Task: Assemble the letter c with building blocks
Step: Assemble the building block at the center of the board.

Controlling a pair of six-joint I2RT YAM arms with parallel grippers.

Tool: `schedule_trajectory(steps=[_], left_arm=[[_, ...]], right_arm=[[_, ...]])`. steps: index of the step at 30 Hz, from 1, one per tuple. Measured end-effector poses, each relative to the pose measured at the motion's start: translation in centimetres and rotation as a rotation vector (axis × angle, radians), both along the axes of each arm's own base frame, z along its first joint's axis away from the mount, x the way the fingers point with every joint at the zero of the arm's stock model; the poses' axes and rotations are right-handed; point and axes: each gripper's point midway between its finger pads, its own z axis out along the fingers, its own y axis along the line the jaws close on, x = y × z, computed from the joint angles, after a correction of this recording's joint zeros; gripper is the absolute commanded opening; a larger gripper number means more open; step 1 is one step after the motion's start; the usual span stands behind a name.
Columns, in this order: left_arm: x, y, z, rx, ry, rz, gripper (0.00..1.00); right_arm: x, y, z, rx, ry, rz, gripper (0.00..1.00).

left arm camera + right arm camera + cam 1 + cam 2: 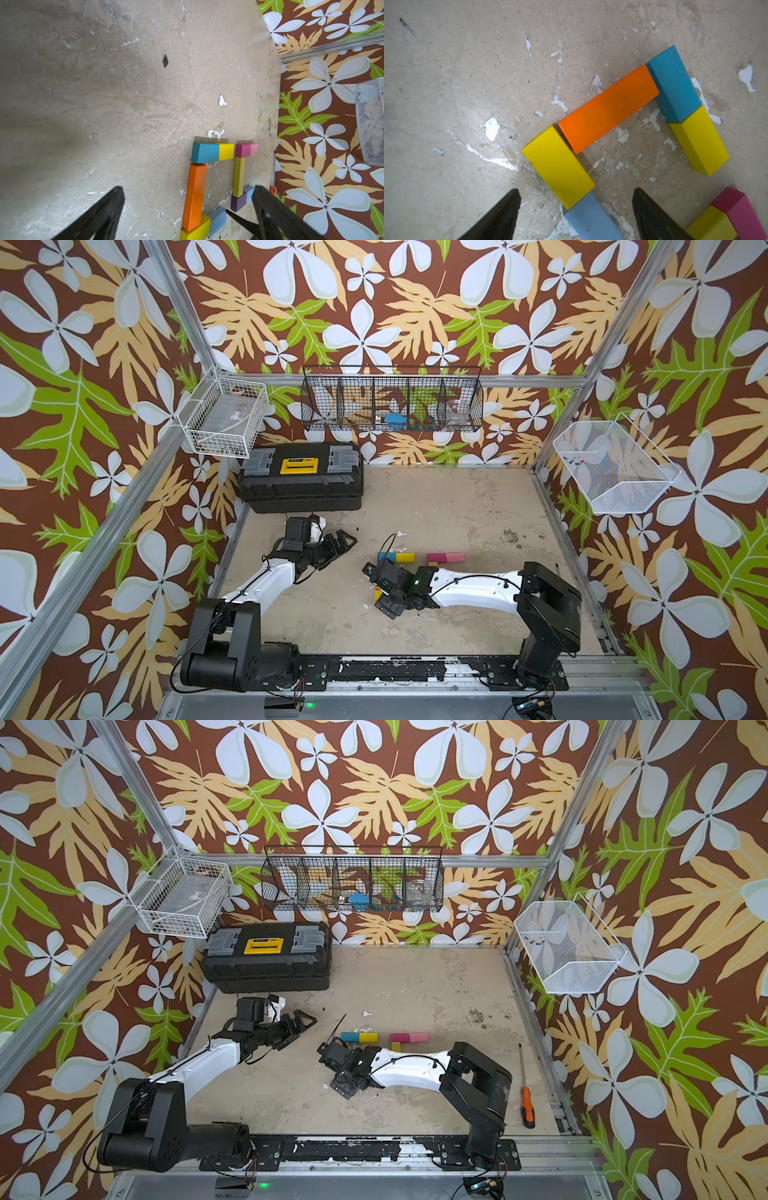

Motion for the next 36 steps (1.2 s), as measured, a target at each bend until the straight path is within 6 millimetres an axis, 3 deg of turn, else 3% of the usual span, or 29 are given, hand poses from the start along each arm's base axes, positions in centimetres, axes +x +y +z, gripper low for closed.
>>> schedule_trajectory(steps=[36], left_arm=[[-0.3, 0.0, -0.6, -0.015, 0.017, -0.019, 1.00]], right_arm=[[1.0, 0.3, -1.6, -0.047, -0.022, -0.017, 0.84]])
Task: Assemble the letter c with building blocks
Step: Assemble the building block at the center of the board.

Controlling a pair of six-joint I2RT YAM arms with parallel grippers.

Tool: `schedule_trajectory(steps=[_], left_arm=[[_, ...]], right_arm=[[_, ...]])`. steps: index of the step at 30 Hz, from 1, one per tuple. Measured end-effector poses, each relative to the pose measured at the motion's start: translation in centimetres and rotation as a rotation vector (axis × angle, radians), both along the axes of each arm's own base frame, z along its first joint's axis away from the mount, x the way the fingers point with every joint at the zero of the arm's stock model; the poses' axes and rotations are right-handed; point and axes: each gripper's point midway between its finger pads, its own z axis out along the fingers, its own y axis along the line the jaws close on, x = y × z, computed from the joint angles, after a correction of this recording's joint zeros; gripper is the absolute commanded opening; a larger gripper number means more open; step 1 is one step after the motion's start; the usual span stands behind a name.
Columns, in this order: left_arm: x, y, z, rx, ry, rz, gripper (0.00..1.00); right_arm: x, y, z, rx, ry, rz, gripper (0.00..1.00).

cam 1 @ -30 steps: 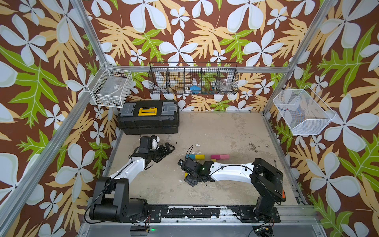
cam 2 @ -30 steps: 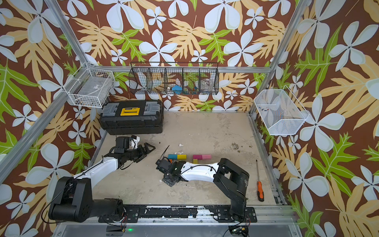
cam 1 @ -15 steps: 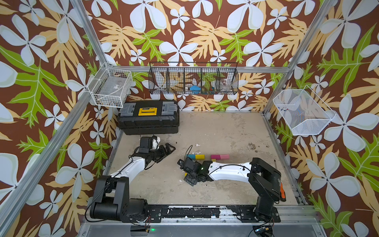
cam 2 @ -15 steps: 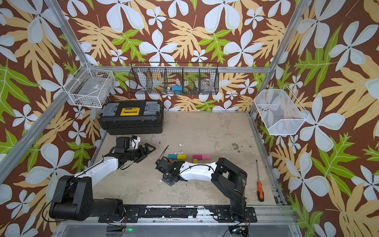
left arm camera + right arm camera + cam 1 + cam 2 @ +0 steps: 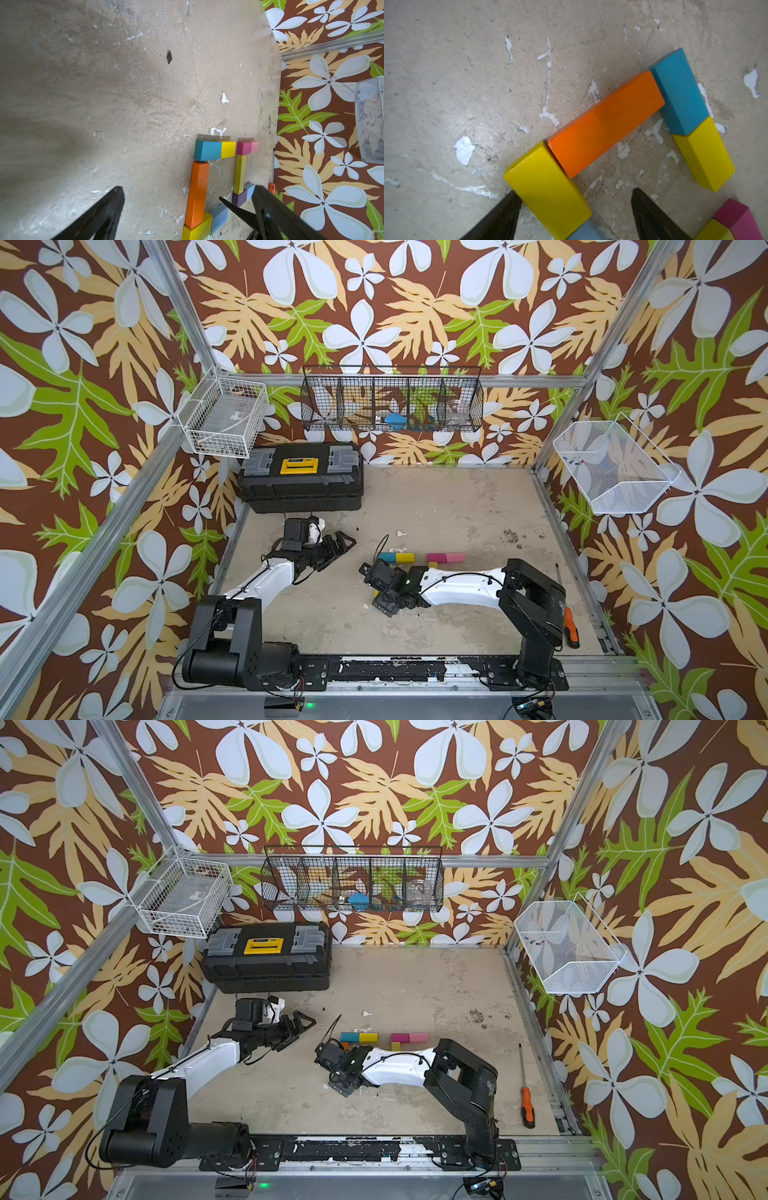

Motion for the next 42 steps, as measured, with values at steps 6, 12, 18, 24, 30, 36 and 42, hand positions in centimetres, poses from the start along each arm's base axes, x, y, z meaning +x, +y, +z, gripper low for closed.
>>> schedule_trajectory(steps=[6, 12, 18, 24, 30, 36, 42], left_arm=[[-0.1, 0.0, 0.0, -0.001, 0.001, -0.001, 1.00], [-0.1, 0.0, 0.0, -0.003, 0.001, -0.002, 1.00], [-0.1, -0.1, 0.1, -0.006, -0.003, -0.004, 1.00], [-0.2, -0.3, 0.8, -0.016, -0.024, -0.012, 1.00], [-0.3, -0.4, 1.7, -0.024, -0.049, -0.018, 1.00], [-0.4, -0.5, 2.1, -0.033, -0.060, -0.026, 1.00], [-0.5, -0.6, 2.3, -0.040, -0.062, -0.033, 1.00]], right_arm=[[0.2, -0.1, 0.0, 0.001, 0.001, -0.007, 0.84], [0.4, -0.2, 0.0, 0.003, 0.003, -0.016, 0.84], [0.4, 0.0, 1.3, 0.042, 0.001, -0.021, 0.84], [-0.4, 0.8, 4.9, 0.166, 0.021, -0.035, 0.84], [-3.3, 0.0, 5.5, 0.276, 0.155, -0.066, 0.84], [-6.8, -1.4, 3.2, 0.342, 0.329, -0.117, 0.83], [-7.9, -1.2, 1.8, 0.372, 0.404, -0.153, 0.83]])
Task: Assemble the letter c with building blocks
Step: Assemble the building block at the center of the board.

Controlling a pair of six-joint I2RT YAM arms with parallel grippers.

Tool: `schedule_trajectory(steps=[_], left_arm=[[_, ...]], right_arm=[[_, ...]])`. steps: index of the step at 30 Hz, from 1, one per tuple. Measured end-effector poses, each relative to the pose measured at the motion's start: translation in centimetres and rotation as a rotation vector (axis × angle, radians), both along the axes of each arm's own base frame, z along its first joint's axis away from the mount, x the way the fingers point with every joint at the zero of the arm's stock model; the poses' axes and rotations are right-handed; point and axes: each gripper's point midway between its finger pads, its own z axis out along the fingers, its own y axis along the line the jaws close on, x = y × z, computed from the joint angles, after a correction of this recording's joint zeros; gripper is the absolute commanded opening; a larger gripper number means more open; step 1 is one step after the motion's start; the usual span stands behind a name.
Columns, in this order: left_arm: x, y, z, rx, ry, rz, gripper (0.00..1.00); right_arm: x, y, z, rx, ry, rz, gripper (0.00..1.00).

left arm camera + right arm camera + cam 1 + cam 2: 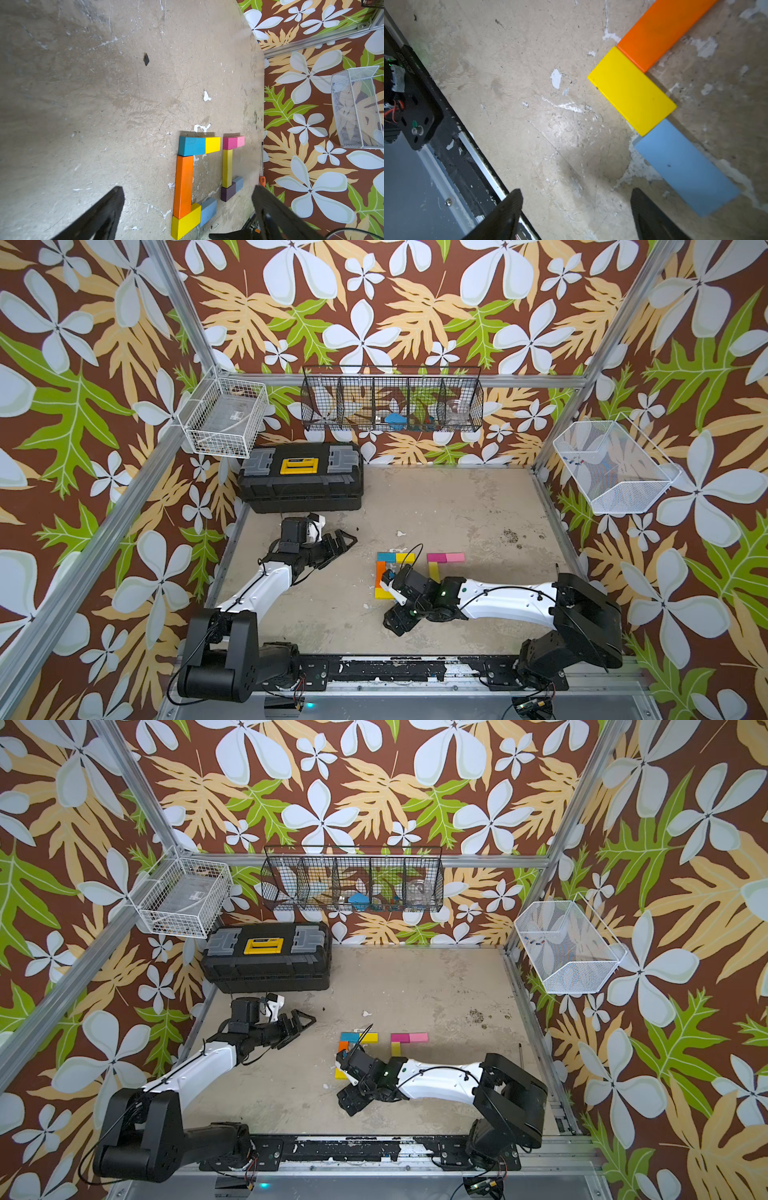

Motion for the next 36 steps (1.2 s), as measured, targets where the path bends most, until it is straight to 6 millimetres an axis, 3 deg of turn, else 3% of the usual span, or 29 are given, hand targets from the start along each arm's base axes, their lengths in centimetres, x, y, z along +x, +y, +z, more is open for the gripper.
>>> schedule_trajectory(steps=[11, 36], left_arm=[[0.0, 0.0, 0.0, 0.000, 0.000, 0.000, 1.00], [0.0, 0.0, 0.0, -0.006, 0.008, 0.006, 1.00]], right_arm=[[0.2, 1.1, -0.9, 0.019, 0.025, -0.012, 0.83], [1.5, 0.2, -1.4, 0.001, 0.011, -0.051, 0.83]])
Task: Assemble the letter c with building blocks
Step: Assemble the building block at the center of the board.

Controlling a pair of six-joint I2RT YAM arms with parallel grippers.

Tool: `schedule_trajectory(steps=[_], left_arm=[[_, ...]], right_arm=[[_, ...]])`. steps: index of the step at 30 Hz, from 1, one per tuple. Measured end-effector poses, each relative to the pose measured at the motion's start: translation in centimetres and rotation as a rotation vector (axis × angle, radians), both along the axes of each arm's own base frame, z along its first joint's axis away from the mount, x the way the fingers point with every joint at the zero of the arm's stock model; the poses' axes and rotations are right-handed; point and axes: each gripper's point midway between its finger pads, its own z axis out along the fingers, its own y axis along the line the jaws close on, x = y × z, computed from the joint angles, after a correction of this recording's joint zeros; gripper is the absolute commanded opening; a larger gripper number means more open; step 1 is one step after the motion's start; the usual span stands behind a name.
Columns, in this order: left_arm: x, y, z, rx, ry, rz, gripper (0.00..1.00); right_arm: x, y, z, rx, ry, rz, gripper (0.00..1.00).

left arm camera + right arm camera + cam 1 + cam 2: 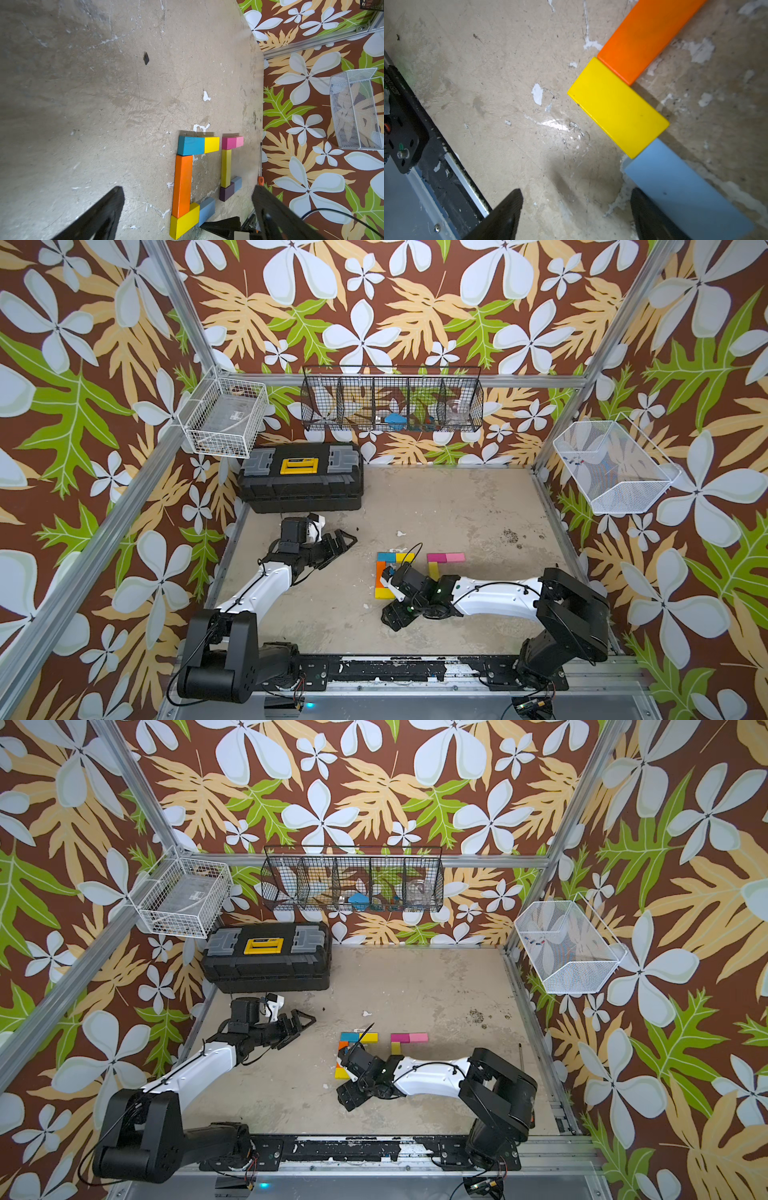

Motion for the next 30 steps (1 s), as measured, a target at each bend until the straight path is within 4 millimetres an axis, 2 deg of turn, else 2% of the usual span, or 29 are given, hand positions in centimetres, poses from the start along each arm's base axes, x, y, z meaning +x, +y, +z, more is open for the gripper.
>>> schedule_trajectory(steps=[30], left_arm=[[0.00, -0.01, 0.00, -0.002, 0.002, 0.002, 1.00]], right_arm=[[0.34, 0.01, 0.22, 0.003, -0.003, -0.003, 0.83]])
